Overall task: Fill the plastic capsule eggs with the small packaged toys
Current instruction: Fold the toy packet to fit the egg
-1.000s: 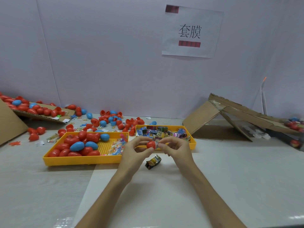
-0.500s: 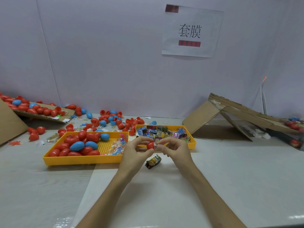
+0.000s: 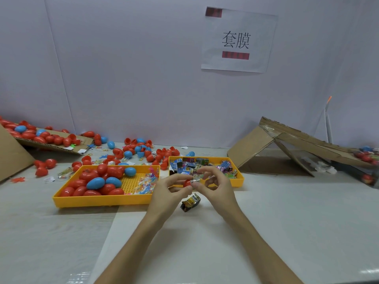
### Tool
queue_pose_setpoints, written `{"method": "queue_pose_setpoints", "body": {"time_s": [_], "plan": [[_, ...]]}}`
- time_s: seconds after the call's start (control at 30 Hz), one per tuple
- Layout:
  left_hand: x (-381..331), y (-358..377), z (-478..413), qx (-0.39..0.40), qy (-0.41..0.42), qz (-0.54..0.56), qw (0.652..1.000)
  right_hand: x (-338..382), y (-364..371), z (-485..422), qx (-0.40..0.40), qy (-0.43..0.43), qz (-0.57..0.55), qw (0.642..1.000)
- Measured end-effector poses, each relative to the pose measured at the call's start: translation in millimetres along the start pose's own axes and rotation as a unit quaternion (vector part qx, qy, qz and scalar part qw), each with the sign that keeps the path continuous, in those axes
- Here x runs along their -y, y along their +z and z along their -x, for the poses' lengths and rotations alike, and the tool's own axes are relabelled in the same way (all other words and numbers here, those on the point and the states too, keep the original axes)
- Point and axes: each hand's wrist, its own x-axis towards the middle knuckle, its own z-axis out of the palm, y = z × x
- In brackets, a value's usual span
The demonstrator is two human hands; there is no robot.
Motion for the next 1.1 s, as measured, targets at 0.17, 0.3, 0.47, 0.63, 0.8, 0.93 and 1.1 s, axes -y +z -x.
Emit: {"method": "queue_pose_setpoints", "body": {"time_s": [0.17, 0.3, 0.47, 0.63, 0.8, 0.93, 1.1], "plan": [[-3.0, -0.5, 1.0, 0.001, -0.027, 0.072, 0.997, 0.6, -0.7, -0.8, 0.023, 0.012, -0.069, 0.997], [-3.9, -3.5, 0.2, 0.005, -0.076, 0.138, 0.988, -0.6, 1.4, -0.1, 0.040, 0.006, -0.086, 0.995], [-5.7, -5.4, 1.2, 0.012, -0.126, 0.239, 0.963, -0.1, 8.5, 4.0, -0.017, -0.028, -0.051, 0.998], [-7.1, -6.5, 1.4, 0.016, -0.147, 0.316, 0.937, -4.0, 19.6, 10.5, -0.102, -0.218, 0.107, 0.965], [-7.6, -7.3, 1.6, 0.044, -0.162, 0.383, 0.908, -4.3, 26.4, 15.4, -0.107, -0.332, 0.183, 0.919], [-6.7, -7.0, 2.1, 0.047, -0.171, 0.403, 0.898, -3.9, 25.9, 15.9, -0.126, -0.344, 0.204, 0.908], [-7.2, -5.1, 3.1, 0.044, -0.171, 0.410, 0.895, -6.6, 24.8, 14.7, -0.137, -0.347, 0.210, 0.903]]}}
